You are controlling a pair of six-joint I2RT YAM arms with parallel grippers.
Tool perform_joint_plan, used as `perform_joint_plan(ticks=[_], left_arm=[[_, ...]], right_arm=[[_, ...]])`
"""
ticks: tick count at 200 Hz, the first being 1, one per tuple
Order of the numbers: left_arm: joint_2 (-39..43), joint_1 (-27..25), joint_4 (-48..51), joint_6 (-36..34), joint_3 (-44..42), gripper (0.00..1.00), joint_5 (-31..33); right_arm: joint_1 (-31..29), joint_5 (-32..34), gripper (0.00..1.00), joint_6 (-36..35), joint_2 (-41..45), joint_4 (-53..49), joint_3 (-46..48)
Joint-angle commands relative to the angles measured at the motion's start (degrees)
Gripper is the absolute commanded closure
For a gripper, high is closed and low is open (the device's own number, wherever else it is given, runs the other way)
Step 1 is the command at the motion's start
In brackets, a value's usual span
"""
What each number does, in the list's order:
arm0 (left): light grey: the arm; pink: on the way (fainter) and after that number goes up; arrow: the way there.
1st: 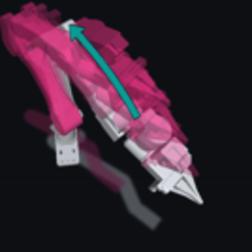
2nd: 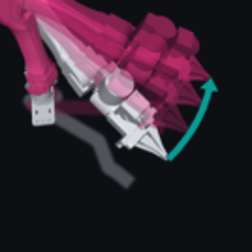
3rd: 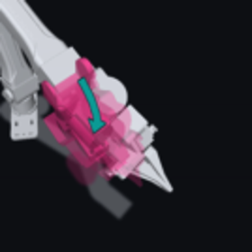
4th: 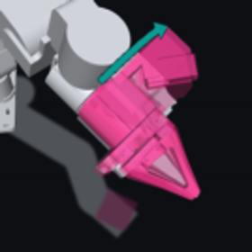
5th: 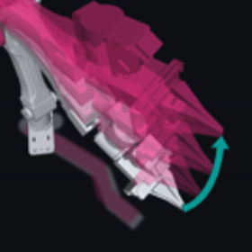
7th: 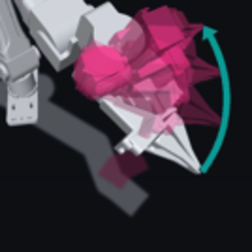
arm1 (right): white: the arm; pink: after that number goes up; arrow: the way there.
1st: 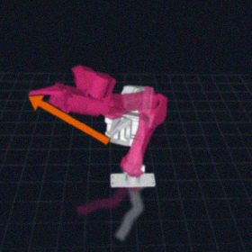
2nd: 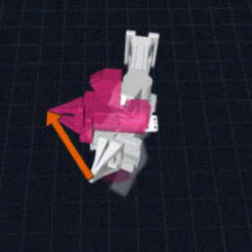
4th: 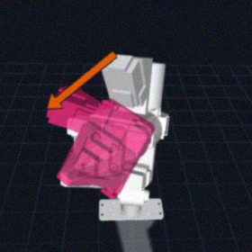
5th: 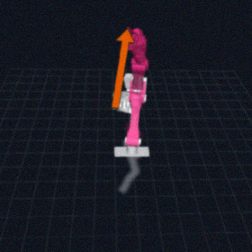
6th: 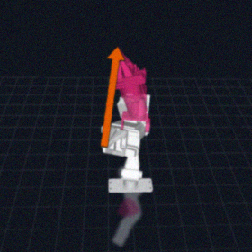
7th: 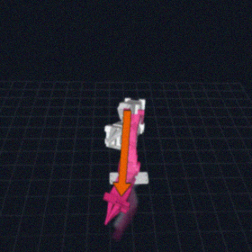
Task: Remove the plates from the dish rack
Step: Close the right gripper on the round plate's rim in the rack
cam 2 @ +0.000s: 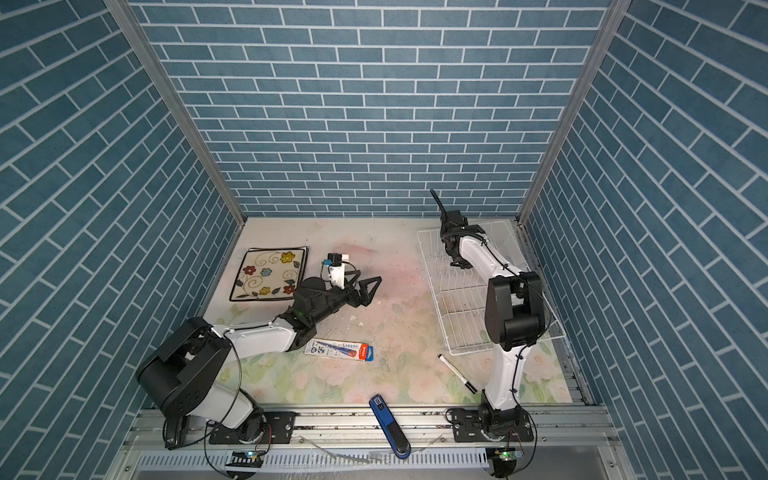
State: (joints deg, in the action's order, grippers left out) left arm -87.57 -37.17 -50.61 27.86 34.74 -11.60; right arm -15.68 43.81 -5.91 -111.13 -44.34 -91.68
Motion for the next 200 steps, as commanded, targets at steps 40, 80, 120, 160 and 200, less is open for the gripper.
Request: perform_joint_plan(ticks=[40, 80, 120, 160, 200], left_arm=[[0.36, -0.46, 0.34, 0.18, -0.28, 0.00, 0.37], [0.30, -0.50, 0.34, 0.26, -0.24, 0.00, 0.25], [0.77, -0.45, 0.94, 0.18, -0.38, 0.00, 0.51], [1.01, -0.45, 1.17, 0.31, -0.55, 0.00, 0.72], [1.29, -0.50, 1.57, 0.35, -0.73, 0.00, 1.03]], right_arm=[[0.14, 1.12, 0.87, -0.59, -1.02, -0.83, -2.64], [-0.05, 2.15, 0.88, 0.57, -1.28, -1.26, -2.94], [-0.14, 2.59, 0.91, 0.70, -1.11, -1.45, -3.03], [-0.21, 3.30, 0.94, 0.26, -0.41, -1.45, -2.94], [-0.23, 3.29, 0.99, -0.33, 0.83, -1.54, -2.65]])
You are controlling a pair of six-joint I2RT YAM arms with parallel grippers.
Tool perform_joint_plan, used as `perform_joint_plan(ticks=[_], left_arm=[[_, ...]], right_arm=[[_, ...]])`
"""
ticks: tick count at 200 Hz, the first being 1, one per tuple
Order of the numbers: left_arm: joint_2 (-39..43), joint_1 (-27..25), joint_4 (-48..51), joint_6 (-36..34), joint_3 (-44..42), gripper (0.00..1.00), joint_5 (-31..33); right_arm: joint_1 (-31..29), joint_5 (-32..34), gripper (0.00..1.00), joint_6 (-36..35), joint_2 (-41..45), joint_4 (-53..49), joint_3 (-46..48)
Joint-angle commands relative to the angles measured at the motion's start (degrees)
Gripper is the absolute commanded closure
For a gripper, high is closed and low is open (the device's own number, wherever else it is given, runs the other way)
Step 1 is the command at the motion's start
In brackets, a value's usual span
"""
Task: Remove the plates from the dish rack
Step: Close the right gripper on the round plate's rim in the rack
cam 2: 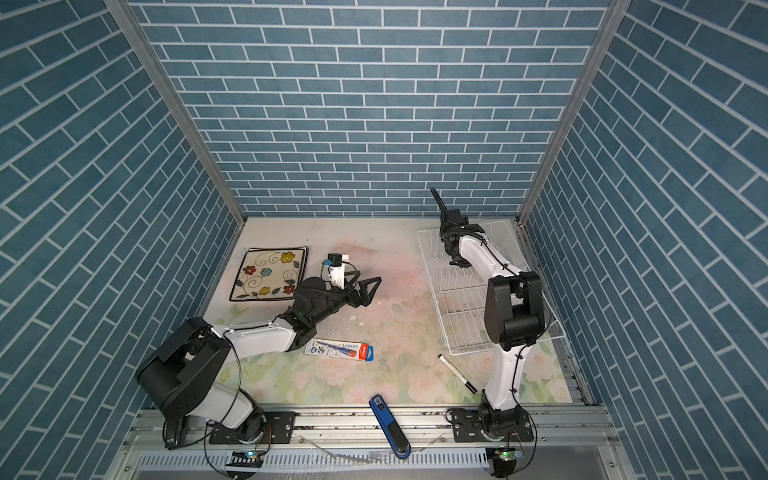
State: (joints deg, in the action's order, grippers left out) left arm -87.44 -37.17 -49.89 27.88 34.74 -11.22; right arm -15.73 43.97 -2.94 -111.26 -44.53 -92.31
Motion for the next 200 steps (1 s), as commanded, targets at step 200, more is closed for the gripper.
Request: perform_joint_plan(ticks=[200], left_arm=[[3.20, -0.80, 1.77, 0.79, -1.78, 0.00, 1.68]], right_arm=[[-0.52, 2.96, 1.00, -4.89, 6.75, -0.64, -0.06]])
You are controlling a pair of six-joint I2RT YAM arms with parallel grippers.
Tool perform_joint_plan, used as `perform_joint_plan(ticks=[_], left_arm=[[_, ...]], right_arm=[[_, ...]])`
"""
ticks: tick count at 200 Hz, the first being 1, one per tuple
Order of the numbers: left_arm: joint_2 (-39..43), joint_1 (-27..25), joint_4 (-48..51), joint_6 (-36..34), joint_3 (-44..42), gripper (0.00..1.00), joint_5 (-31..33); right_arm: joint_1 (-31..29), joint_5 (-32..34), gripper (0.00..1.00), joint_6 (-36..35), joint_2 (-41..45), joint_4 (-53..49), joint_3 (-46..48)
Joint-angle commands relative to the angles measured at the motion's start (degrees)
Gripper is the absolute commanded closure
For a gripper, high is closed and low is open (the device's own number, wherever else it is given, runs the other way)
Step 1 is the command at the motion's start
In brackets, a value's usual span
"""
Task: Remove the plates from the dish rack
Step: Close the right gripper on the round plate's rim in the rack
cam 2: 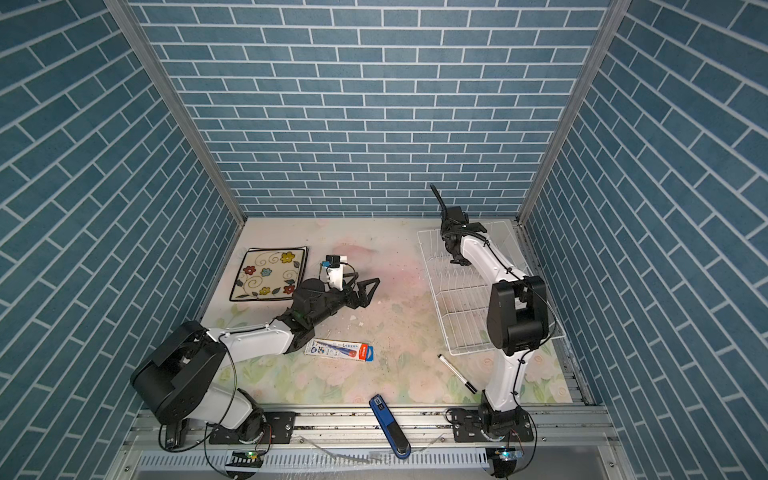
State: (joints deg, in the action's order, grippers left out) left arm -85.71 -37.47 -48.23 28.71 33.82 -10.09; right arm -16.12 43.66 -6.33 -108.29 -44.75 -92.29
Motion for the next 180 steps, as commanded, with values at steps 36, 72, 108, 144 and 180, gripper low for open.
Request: perform_joint_plan(ticks=[36, 72, 108, 144, 180], left_arm=[[2.04, -0.68, 0.48, 0.08, -1.21, 0.00, 0.70], [3.17, -0.80, 1.03, 0.02, -1.73, 0.00, 1.26], [4.33, -0.85, 0.62, 0.59, -2.57, 0.00, 1.71], [5.50, -0.89, 4.41, 0.47, -1.98, 0.00, 2.29], [8.07, -0.93, 7.66, -0.79, -1.96, 0.00, 2.92]], right_arm=[[-0.32, 3.19, 1.00, -0.71, 4.88, -0.37, 0.03], [-0.83, 3.60, 1.00, -0.53, 5.97, -0.55, 0.09], [-1.09, 2.91, 1.00, -0.63, 7.86, 0.13, 0.52], [-1.34, 2.50, 1.00, -0.62, 9.34, -0.36, 0.53], [-1.87, 1.59, 1.00, 0.09, 10.54, -1.04, 0.72]])
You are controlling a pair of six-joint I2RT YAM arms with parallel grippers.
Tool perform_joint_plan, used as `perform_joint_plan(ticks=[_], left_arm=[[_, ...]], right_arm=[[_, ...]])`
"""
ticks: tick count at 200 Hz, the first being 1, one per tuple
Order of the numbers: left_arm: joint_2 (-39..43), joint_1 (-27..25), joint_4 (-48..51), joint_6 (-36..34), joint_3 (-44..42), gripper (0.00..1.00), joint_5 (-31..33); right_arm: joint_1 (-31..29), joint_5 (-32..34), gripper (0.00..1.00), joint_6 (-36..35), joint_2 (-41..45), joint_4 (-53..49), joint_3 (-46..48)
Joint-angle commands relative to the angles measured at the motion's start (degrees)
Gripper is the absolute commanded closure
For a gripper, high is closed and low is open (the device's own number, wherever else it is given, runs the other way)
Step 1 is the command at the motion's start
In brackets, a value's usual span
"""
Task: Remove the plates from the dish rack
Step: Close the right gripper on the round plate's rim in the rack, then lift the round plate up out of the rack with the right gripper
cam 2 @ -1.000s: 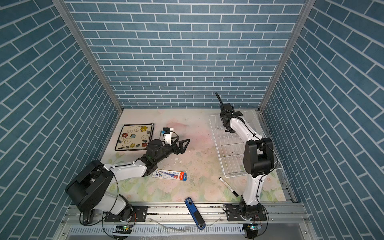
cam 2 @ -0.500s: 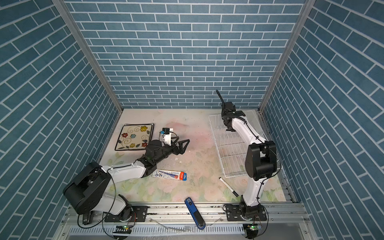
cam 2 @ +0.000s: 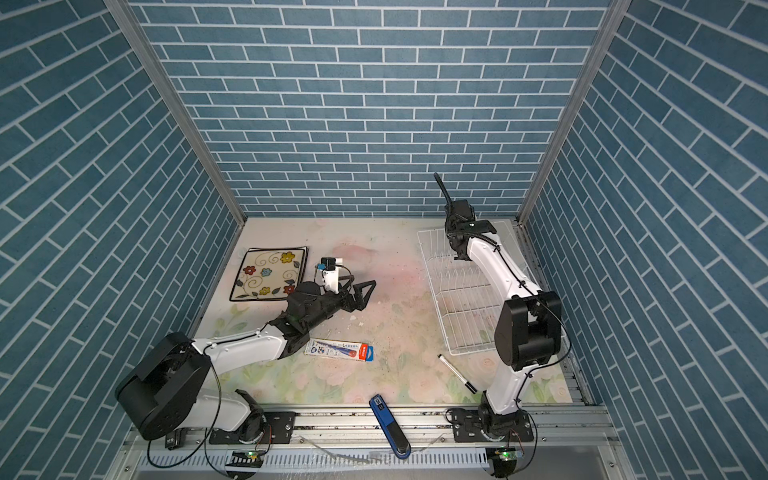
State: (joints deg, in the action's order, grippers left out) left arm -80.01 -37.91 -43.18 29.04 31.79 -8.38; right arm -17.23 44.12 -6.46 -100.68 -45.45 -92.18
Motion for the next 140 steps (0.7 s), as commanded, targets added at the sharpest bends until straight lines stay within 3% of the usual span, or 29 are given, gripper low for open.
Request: perform_joint_plan(ticks=[1, 72, 99, 140], left_arm=[[2.43, -0.45, 2.64, -1.10, 0.05, 0.00, 1.24], [6.82, -0.42, 11.41, 0.31, 3.58, 0.00, 0.23], [7.31, -0.38, 10.31, 2.99, 4.00, 0.00, -0.54], [7.46, -0.33, 15.42, 3.44, 7.16, 0.00, -2.63]], right_arm=[[-0.81, 1.22, 1.00, 0.17, 2.99, -0.34, 0.60], [-3.02, 1.20, 1.00, 0.13, 6.22, -1.55, -0.96], [-4.84, 0.99, 1.00, 0.13, 9.29, -2.66, -1.11], [-6.75, -4.64, 1.00, 3.01, 17.81, -2.97, 1.16]])
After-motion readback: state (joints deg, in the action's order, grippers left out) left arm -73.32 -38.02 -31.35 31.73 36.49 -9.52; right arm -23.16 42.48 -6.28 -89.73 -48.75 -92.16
